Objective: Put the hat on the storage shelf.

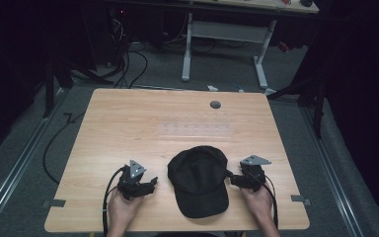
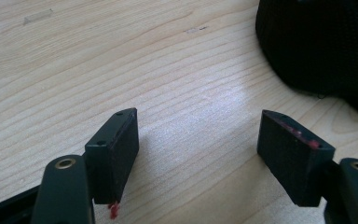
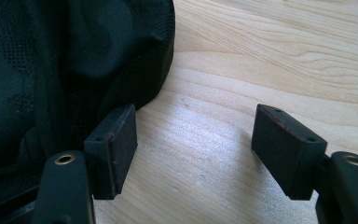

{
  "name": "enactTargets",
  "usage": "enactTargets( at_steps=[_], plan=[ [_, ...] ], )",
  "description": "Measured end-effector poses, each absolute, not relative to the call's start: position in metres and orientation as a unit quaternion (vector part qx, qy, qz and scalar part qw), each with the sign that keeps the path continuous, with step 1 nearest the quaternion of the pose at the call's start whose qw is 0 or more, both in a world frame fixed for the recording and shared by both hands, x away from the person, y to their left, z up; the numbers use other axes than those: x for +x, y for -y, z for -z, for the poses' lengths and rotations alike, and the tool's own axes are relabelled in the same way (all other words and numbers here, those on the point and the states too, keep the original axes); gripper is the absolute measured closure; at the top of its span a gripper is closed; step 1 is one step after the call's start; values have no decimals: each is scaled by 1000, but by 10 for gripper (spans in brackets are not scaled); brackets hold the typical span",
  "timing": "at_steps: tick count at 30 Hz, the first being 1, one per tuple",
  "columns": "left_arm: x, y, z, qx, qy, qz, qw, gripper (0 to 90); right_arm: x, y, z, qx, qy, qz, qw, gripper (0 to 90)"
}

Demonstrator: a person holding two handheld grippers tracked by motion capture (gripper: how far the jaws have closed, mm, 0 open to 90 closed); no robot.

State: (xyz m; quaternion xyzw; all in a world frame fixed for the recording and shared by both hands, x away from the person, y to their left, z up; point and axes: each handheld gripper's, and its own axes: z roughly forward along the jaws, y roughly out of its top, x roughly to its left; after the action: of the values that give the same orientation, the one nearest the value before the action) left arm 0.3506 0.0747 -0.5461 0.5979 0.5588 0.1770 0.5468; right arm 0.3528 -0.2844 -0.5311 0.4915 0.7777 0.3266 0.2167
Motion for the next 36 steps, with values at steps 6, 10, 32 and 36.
enactTargets(
  at_steps=[6, 10, 32, 36],
  plan=[
    [351, -75, 546, 597, -559, -177, 547, 295, 352, 283, 531, 498, -773, -325, 220, 313],
    [351, -75, 546, 596, -559, -176, 548, 292, 353, 282, 531, 500, -774, -321, 219, 313],
    [351, -75, 546, 596, -560, -175, 548, 291, 346, 291, 519, 514, -754, -342, 223, 517],
    [351, -75, 546, 597, -559, -176, 548, 291, 343, 293, 516, 512, -754, -347, 219, 529]
  ],
)
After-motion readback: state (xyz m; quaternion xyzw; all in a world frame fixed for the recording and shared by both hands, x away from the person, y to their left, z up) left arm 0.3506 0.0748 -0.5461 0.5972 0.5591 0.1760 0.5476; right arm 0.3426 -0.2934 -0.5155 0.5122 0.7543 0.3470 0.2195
